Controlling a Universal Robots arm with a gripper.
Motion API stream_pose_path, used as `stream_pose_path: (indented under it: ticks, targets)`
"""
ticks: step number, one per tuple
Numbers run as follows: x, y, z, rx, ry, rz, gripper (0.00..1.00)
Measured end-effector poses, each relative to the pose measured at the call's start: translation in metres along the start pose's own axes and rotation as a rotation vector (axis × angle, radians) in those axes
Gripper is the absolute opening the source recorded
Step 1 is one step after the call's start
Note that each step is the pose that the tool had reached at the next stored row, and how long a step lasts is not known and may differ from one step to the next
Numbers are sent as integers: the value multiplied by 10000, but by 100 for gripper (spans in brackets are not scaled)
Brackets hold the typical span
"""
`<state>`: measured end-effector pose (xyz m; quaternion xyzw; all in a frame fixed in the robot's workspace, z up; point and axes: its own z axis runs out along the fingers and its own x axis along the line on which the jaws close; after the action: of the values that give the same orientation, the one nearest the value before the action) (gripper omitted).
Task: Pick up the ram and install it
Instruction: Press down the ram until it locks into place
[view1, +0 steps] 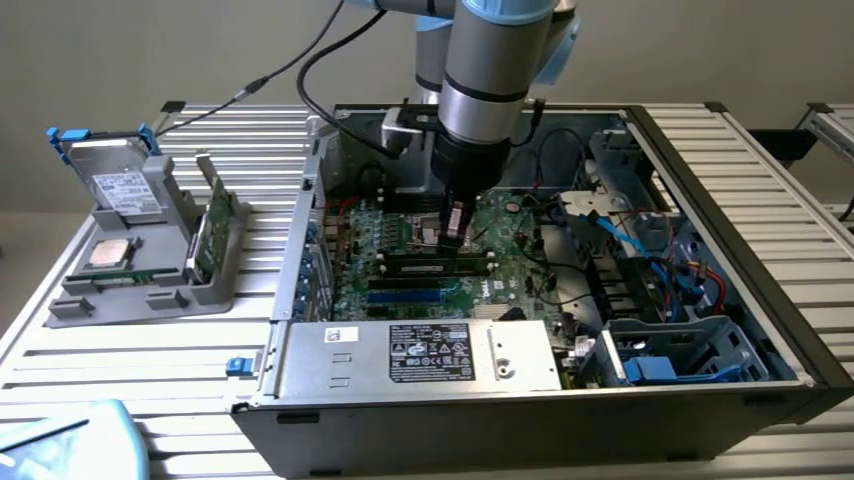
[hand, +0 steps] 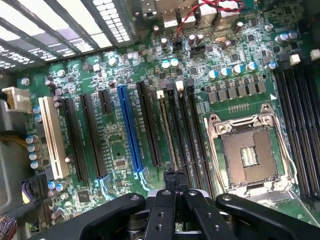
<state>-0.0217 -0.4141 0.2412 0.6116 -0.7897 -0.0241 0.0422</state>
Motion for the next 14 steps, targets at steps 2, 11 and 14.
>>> stream_pose_path:
  ticks: [2, 11, 14]
  targets:
    - [0, 0, 5, -13, -31, 354, 11]
    - [-1, -2, 23, -71, -170, 1908, 11]
    - [-1, -2, 26, -90, -217, 2415, 11]
